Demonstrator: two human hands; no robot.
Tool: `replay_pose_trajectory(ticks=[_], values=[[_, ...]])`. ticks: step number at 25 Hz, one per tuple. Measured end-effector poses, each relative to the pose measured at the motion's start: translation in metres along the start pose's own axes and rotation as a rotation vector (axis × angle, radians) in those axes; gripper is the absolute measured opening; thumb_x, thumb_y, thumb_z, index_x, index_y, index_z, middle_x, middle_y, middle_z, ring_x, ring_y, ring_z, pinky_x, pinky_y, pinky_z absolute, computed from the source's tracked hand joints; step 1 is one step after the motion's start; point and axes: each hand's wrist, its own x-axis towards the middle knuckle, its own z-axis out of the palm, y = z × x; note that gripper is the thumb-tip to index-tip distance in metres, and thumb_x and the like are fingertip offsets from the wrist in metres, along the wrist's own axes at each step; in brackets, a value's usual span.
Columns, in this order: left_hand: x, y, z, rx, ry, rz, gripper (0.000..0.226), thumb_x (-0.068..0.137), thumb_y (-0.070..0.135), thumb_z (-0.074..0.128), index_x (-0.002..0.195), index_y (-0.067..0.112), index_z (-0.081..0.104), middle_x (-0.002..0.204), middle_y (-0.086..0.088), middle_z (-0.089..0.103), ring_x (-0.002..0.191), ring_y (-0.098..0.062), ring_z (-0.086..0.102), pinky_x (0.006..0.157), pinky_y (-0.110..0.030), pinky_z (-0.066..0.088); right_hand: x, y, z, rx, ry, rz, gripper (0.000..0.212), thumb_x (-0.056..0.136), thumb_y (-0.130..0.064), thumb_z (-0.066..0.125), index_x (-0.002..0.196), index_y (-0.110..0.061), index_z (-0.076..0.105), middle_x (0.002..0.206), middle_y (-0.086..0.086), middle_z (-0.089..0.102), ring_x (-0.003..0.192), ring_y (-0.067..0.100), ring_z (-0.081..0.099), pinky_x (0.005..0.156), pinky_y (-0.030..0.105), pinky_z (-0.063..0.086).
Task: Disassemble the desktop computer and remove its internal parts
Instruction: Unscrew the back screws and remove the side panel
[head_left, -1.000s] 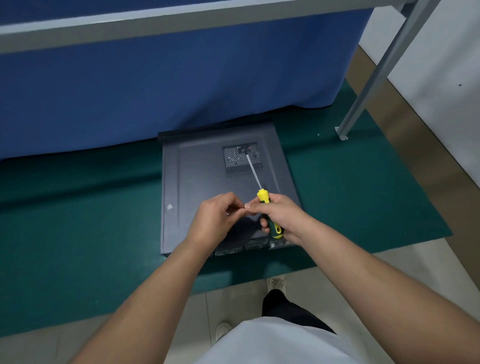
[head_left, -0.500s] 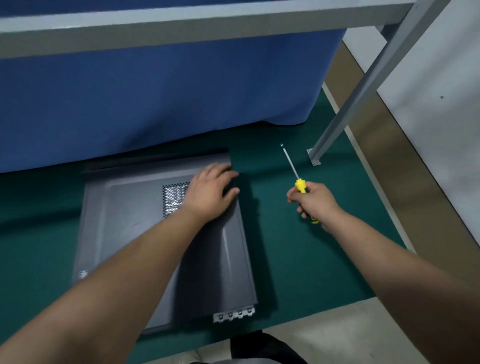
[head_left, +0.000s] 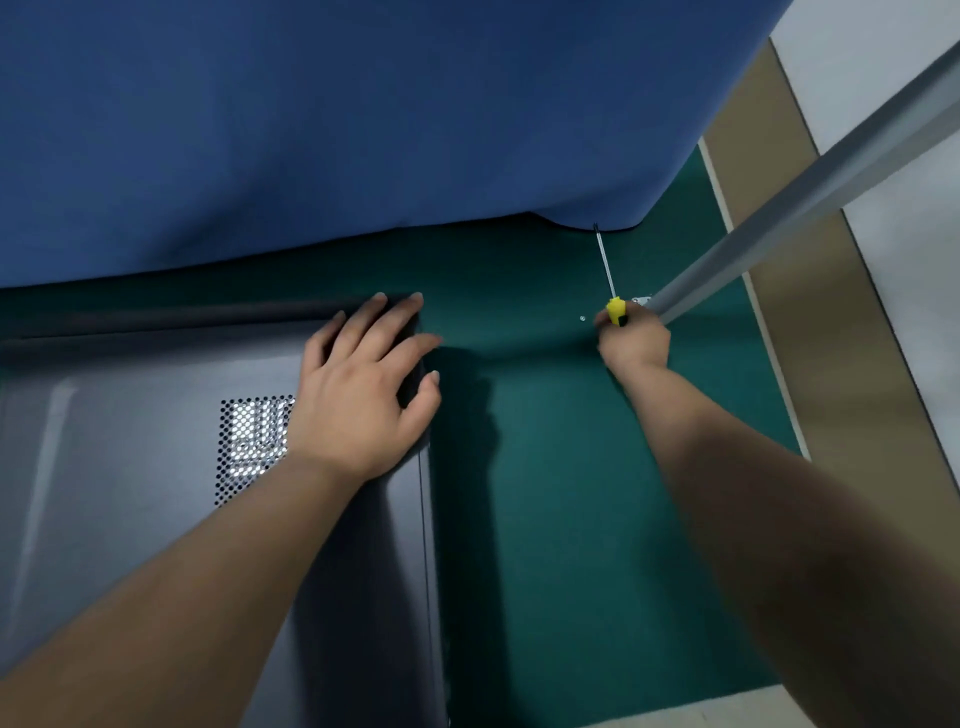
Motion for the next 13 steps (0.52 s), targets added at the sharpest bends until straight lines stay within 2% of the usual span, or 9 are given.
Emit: replay_pose_trajectory(ticks=[2,4,7,11,13], values=[[0.000,0.000,0.001,0.002,0.020,0.000,0.035,0.093,0.044,0.051,0.124,0.039,0.066,0.158,0.012,0.044,0.152,-0.016,0.031,0.122,-0.042,0.018,0.012,0.000,0.011,-0.058,0.037,-0.005,0.013,0.099,-0.034,0.052,0.096,-0.026,0.062,0.090,0.003,0.064,0.081,0.028,0.057,0.068,0.029,0.042],[0.000,0.001,0.001,0.008,0.031,0.002,0.034,0.093,0.043,0.052,0.123,0.038,0.067,0.158,0.012,0.044,0.152,-0.016,0.031,0.122,-0.041,0.018,0.017,0.003,0.019,-0.075,0.051,-0.008,0.012,0.099,-0.035,0.053,0.095,-0.028,0.062,0.088,0.000,0.061,0.081,0.027,0.054,0.069,0.028,0.037],[0.001,0.001,0.001,0.017,0.039,0.001,0.034,0.092,0.042,0.053,0.122,0.037,0.068,0.158,0.012,0.045,0.151,-0.016,0.032,0.122,-0.041,0.018,0.020,0.004,0.024,-0.065,0.056,-0.010,0.012,0.099,-0.034,0.054,0.092,-0.029,0.062,0.086,-0.002,0.061,0.082,0.027,0.056,0.068,0.027,0.037],[0.001,0.000,0.000,0.021,0.039,-0.002,0.034,0.092,0.042,0.054,0.122,0.038,0.068,0.158,0.012,0.044,0.151,-0.016,0.032,0.122,-0.042,0.019,0.015,0.005,0.019,0.016,0.058,-0.018,0.017,0.098,-0.033,0.060,0.107,-0.024,0.071,0.089,-0.003,0.060,0.085,0.024,0.052,0.070,0.024,0.035],[0.001,0.000,0.000,0.018,0.040,-0.003,0.034,0.092,0.042,0.053,0.121,0.037,0.068,0.157,0.012,0.045,0.151,-0.016,0.032,0.121,-0.041,0.019,0.000,0.011,0.012,0.107,0.096,-0.015,0.017,0.095,-0.034,0.063,0.105,-0.022,0.069,0.089,-0.001,0.060,0.085,0.026,0.053,0.071,0.025,0.037]])
